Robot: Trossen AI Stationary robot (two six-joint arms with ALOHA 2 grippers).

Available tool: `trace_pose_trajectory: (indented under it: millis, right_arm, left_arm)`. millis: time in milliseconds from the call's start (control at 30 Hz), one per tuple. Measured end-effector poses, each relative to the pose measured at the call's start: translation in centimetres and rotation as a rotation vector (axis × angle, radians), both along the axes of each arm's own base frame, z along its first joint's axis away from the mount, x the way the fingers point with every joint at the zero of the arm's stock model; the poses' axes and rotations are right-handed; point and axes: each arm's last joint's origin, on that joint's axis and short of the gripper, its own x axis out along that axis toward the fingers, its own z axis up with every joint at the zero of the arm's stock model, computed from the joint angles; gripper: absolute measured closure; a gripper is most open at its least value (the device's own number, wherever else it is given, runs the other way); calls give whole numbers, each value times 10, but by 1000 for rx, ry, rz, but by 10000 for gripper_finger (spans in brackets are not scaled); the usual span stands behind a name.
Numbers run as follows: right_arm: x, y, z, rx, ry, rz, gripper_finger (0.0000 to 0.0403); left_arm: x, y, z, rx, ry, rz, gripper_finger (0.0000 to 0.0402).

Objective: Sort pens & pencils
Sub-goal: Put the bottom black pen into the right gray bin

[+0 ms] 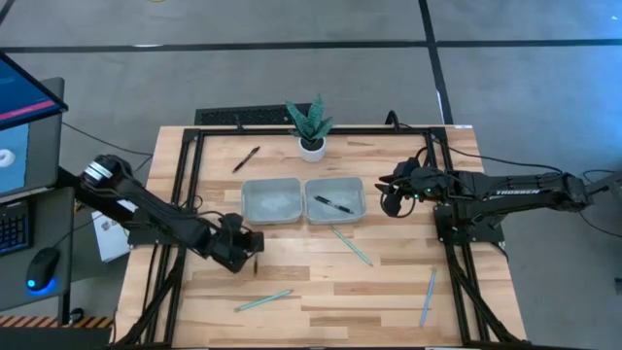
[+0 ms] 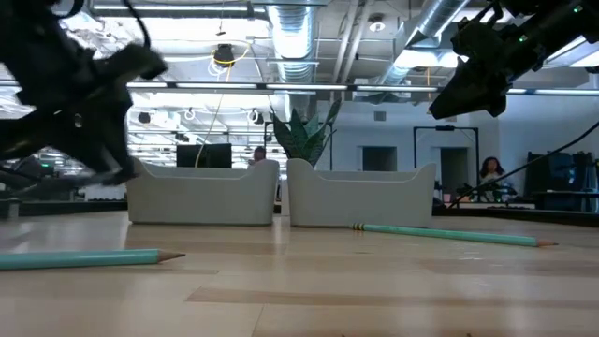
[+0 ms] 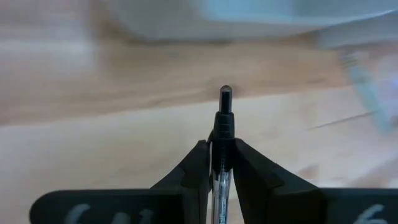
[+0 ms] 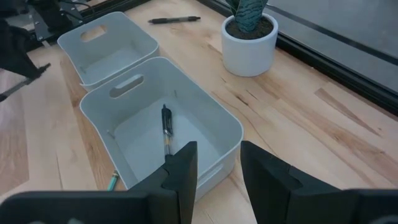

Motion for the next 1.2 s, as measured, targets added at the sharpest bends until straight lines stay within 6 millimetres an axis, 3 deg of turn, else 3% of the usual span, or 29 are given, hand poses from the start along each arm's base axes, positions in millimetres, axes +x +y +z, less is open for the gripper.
trace_pose_trajectory:
  millis: [467,733,1000,1200]
  right_arm:
    - [4,0,6,-6,-80,0,259]
    - [12,2,21,19,-253,76,259]
    - [18,9,47,69,-529,307,259]
    - [18,9,62,39,-685,340,259]
  left_arm:
    - [31,2,69,338,-593,-44,357]
    - [48,31,103,581,-761,-55,357]
    - [56,65,122,752,-870,-109,357]
    - [55,81,135,886,-967,-135,357]
